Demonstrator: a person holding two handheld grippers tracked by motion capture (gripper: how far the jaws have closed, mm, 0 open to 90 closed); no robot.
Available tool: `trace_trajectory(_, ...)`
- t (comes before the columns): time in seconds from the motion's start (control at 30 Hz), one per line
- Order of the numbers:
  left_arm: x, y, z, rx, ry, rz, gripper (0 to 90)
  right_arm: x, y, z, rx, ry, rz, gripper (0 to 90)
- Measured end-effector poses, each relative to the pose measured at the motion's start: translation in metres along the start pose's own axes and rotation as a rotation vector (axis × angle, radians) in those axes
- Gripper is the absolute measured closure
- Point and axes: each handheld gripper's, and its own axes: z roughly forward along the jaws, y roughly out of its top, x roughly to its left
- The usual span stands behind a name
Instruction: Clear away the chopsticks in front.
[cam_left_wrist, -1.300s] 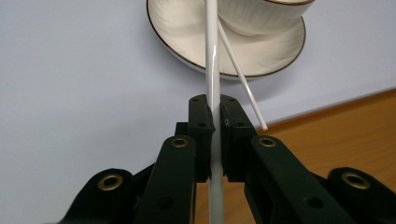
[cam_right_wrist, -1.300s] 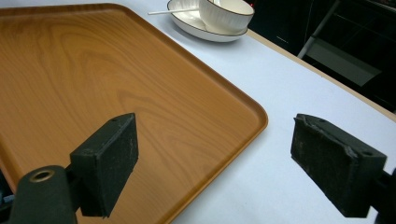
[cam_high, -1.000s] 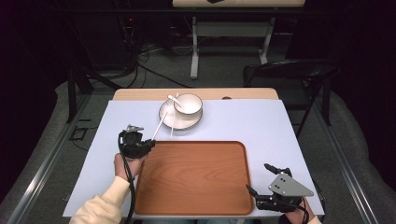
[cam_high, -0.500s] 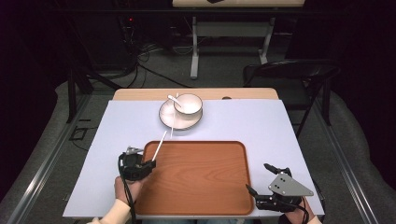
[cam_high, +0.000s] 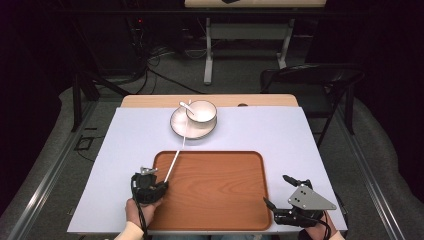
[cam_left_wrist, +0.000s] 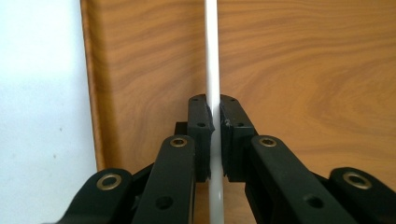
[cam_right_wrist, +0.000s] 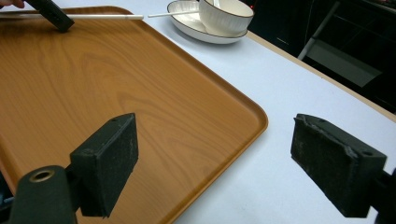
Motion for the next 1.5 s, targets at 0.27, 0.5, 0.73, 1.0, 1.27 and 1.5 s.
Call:
trace_trajectory(0.27,0.001,0.001,0.0,-0.003,0.019,0.025,76.4,0.001,0.0,0.0,0.002,0.002,-0.004,14.3)
trace_trajectory(0.5,0.003,0.003,0.0,-0.002,0.019,0.036,62.2,0.0,0.0,0.0,0.0,0.002,-0.006,14.3)
trace_trajectory(0.73,0.004,0.011,-0.008,-0.038,0.007,0.091,38.9,0.0,0.0,0.0,-0.001,0.001,-0.004,14.3)
trace_trajectory(1.0,0.004,0.022,-0.01,-0.041,-0.044,0.146,24.4,0.0,0.0,0.0,-0.003,0.001,-0.001,14.3)
trace_trajectory(1.27,0.009,0.044,-0.006,-0.036,-0.037,0.165,13.8,0.0,0.0,0.0,-0.002,0.003,-0.003,14.3)
trace_trajectory(1.5,0.017,0.077,0.007,-0.029,-0.027,0.161,6.1,0.0,0.0,0.0,0.001,0.003,-0.003,14.3)
